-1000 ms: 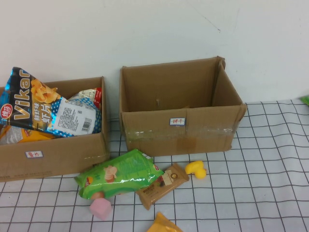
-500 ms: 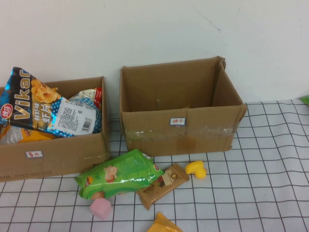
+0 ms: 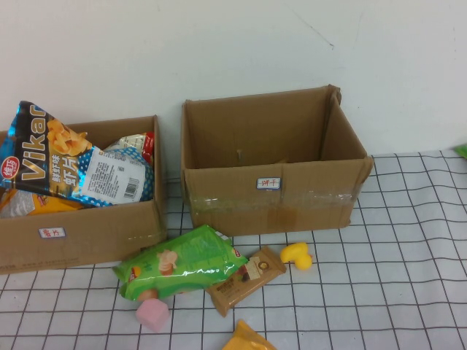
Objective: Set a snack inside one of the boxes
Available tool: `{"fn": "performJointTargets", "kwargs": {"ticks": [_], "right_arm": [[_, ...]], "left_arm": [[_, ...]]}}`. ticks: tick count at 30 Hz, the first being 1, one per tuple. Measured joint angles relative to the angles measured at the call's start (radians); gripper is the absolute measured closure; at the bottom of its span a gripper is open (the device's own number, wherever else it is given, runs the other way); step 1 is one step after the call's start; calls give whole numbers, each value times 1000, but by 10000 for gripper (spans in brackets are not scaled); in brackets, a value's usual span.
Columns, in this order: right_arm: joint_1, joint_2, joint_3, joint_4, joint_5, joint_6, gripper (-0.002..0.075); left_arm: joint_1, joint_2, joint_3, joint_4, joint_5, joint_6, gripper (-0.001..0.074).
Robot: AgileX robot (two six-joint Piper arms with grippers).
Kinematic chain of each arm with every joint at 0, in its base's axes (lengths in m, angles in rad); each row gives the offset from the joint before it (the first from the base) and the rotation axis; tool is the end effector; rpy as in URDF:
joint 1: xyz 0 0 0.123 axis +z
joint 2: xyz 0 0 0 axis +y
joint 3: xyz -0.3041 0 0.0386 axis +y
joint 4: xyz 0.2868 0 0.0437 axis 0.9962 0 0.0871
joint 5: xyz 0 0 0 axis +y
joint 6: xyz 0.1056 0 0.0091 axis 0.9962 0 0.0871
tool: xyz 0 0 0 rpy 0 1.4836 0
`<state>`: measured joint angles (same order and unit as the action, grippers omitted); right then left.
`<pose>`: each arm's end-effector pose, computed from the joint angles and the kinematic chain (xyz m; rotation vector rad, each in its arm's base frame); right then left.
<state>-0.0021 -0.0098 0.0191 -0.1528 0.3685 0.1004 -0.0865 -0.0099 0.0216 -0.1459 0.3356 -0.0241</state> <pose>0.0842 -0.0060 0.1696 0.0008 1.8578 -0.0818 0.0844 -0.0124 0.1719 -0.0353 1.8324 -0.2187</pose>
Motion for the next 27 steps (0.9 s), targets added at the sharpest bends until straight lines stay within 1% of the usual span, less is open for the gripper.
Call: {"fn": "performJointTargets", "kwargs": {"ticks": [11,19,27], "right_arm": [[0,0,0,2,0,0,727],[0,0,1,2,-2,0,727],[0,0,1,4,-2,0,727]], "left_arm": [[0,0,0,2,0,0,737],[0,0,0,123,0,0,736],[79,0,0,126,0,0,737]]}}
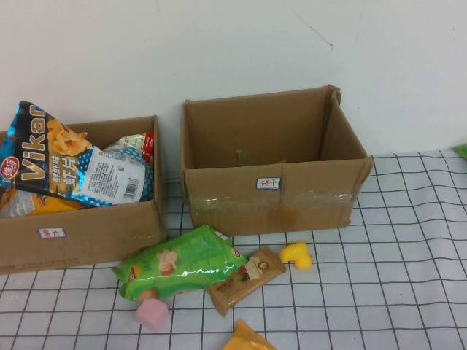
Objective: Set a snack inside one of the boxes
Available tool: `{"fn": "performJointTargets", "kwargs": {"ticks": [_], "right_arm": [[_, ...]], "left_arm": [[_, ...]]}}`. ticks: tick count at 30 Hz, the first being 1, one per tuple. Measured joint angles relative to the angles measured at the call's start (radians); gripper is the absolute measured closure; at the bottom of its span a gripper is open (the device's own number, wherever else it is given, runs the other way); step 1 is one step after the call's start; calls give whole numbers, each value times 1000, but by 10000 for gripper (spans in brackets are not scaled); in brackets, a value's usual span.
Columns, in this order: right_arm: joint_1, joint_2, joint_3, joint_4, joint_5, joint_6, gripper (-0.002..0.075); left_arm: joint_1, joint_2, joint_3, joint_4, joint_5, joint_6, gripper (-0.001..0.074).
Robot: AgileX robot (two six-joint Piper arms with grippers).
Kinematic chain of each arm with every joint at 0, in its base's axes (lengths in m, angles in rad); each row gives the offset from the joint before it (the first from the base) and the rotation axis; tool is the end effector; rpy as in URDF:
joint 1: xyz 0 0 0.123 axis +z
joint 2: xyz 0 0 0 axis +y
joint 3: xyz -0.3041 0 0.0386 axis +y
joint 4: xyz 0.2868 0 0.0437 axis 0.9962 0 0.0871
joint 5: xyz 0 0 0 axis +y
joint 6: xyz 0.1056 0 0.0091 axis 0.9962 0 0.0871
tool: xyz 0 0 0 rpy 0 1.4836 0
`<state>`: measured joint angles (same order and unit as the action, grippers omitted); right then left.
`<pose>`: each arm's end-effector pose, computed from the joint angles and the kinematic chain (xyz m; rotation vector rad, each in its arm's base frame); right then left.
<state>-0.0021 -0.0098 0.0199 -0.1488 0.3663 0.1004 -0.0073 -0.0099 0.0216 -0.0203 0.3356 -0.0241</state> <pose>0.0843 -0.0058 0.1695 0.0030 1.8566 -0.0776 0.0852 -0.0013 0.1716 -0.0282 1.8308 -0.0417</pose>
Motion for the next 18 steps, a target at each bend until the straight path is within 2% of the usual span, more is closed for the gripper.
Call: {"fn": "performJointTargets", "kwargs": {"ticks": [18], "right_arm": [[0,0,0,0,0,0,727]], "left_arm": [[6,0,0,0,0,0,737]]}}
